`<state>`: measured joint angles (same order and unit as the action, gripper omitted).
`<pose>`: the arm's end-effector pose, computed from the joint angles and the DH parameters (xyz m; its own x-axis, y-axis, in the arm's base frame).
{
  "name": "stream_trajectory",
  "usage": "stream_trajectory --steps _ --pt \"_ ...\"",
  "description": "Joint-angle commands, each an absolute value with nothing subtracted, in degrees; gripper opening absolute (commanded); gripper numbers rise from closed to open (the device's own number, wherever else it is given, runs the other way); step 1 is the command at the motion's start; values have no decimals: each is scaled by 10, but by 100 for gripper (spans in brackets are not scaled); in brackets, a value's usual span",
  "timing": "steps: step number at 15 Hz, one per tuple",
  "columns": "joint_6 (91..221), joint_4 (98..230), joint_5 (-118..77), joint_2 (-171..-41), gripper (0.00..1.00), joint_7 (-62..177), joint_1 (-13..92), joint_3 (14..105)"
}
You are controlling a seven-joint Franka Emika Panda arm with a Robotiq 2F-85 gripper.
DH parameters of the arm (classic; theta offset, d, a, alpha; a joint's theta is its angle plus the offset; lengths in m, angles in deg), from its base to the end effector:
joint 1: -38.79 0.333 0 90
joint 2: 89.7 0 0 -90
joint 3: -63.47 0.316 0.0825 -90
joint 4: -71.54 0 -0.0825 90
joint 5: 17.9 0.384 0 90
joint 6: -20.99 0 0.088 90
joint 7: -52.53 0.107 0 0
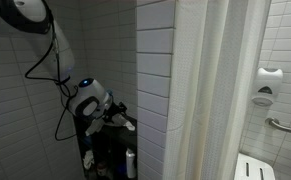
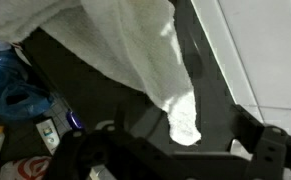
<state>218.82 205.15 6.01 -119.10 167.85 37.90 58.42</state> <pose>0.5349 -0.1034 0.1872 -0.7270 -0.6111 -0.3133 -0.4364 0.7633 -0.4763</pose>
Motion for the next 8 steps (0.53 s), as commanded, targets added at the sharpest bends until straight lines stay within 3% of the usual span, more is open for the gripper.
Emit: stream_trajectory --steps 1,8 --pt "2194 2082 74 -1147 100 1645 380 592" --pt "2192 2124 -18 -1107 100 1637 322 656"
